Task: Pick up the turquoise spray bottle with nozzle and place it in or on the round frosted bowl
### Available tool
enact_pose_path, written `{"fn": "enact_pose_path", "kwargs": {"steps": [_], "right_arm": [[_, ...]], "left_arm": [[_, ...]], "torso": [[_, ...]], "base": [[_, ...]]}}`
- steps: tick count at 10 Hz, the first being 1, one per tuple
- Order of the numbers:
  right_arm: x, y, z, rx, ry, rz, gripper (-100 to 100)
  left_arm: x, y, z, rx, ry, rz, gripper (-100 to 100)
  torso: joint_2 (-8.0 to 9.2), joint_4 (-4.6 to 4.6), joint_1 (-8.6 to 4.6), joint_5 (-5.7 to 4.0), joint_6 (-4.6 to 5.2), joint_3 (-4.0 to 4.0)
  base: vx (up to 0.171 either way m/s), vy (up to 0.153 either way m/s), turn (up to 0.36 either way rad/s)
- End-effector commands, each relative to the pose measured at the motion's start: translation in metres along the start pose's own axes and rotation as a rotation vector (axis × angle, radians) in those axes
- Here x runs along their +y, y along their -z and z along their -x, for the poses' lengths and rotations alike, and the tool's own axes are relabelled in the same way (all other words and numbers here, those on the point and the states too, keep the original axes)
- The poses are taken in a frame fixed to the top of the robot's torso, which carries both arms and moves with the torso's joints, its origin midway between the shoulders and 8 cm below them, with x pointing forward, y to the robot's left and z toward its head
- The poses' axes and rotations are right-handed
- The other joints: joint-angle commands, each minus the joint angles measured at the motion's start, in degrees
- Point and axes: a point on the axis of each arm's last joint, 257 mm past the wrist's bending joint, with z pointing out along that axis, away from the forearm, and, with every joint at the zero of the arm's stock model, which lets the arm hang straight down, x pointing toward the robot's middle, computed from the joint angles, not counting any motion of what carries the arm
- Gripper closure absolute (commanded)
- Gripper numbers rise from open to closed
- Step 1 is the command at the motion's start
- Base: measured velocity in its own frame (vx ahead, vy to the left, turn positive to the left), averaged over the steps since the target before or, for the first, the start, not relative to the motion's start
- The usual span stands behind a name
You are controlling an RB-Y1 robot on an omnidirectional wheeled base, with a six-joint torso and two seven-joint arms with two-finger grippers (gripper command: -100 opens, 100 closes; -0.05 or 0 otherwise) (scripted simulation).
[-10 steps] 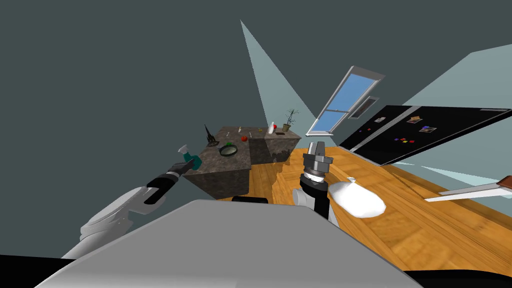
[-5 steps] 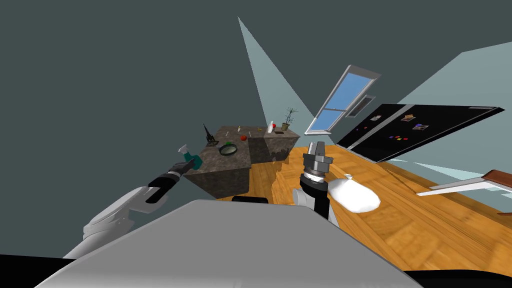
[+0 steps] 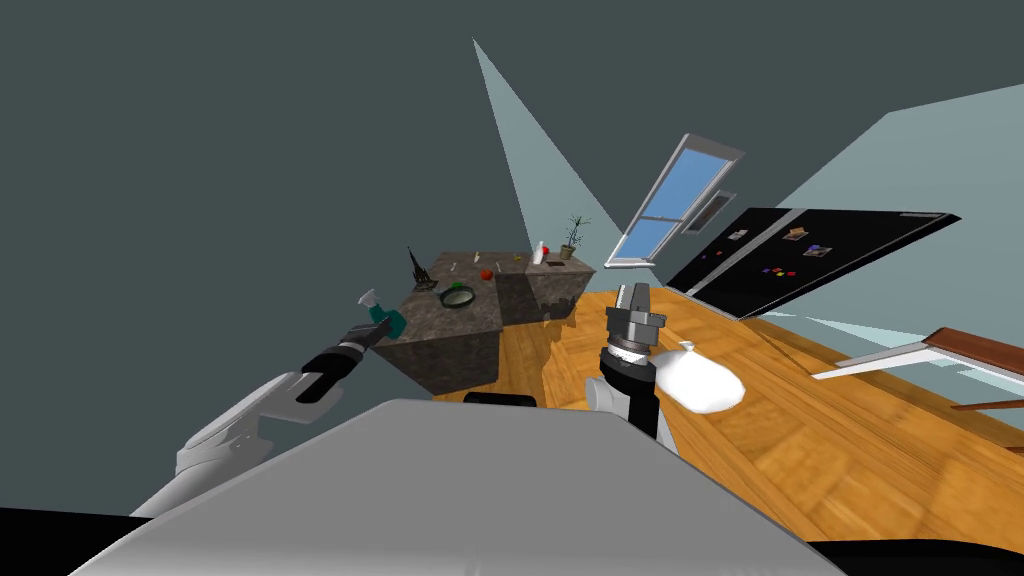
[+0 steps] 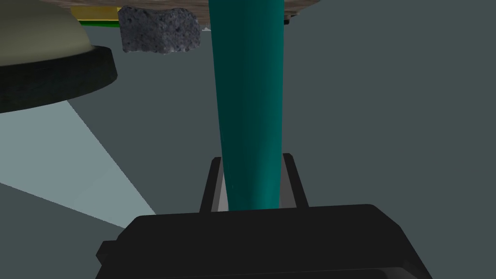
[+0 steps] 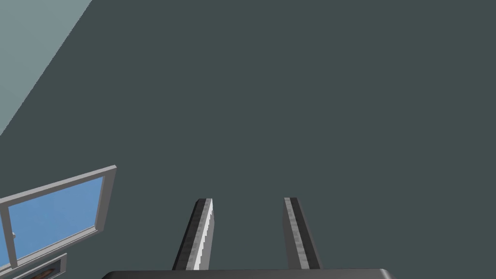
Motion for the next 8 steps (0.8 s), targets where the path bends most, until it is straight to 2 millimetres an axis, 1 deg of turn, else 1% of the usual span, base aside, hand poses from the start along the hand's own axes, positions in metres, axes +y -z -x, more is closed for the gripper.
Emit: {"fn": "enact_pose_path", "kwargs": {"steps": [1,2,3,4,5,6,7,8], "right_arm": [[0.000,0.000,0.000,0.000,0.000,0.000,0],[0.000,0.000,0.000,0.000,0.000,0.000,0],[0.000,0.000,0.000,0.000,0.000,0.000,0],[0.000,0.000,0.000,0.000,0.000,0.000,0],[0.000,0.000,0.000,0.000,0.000,0.000,0],[0.000,0.000,0.000,0.000,0.000,0.000,0],[0.000,0.000,0.000,0.000,0.000,0.000,0],[0.000,0.000,0.000,0.000,0.000,0.000,0]], "left_arm": [[-0.002,0.000,-0.003,0.007,-0.001,0.009,100],[-0.001,0.000,-0.001,0.002,0.001,0.004,100],[-0.001,0.000,-0.001,0.003,-0.001,0.006,0],[0.015,0.001,0.004,0.009,0.026,0.040,100],[0.021,0.001,0.006,0.011,0.035,0.051,100],[0.033,0.002,0.011,0.015,0.054,0.078,100],[0.040,0.003,0.014,0.017,0.064,0.092,100],[0.053,0.004,0.021,0.019,0.085,0.121,100]], "torso": [[0.00,0.00,0.00,0.00,0.00,0.00],[0.01,-0.02,0.03,0.03,-0.02,0.00],[-0.07,-0.04,0.01,0.02,-0.04,-0.05],[-0.15,-0.05,-0.02,0.02,-0.03,-0.09],[0.00,-0.04,-0.29,-0.03,-0.10,-0.02],[0.22,-0.04,-0.53,-0.03,-0.19,0.08],[0.26,-0.02,-0.65,-0.06,-0.21,0.12],[0.20,-0.03,-0.61,-0.05,-0.23,0.08]], "base": [[-0.058,0.022,-0.045],[-0.025,0.011,-0.013],[0.000,0.000,0.000],[-0.058,-0.085,0.058],[-0.104,-0.152,0.064],[-0.094,-0.178,0.070],[-0.065,-0.157,0.064],[-0.090,-0.170,0.045]]}}
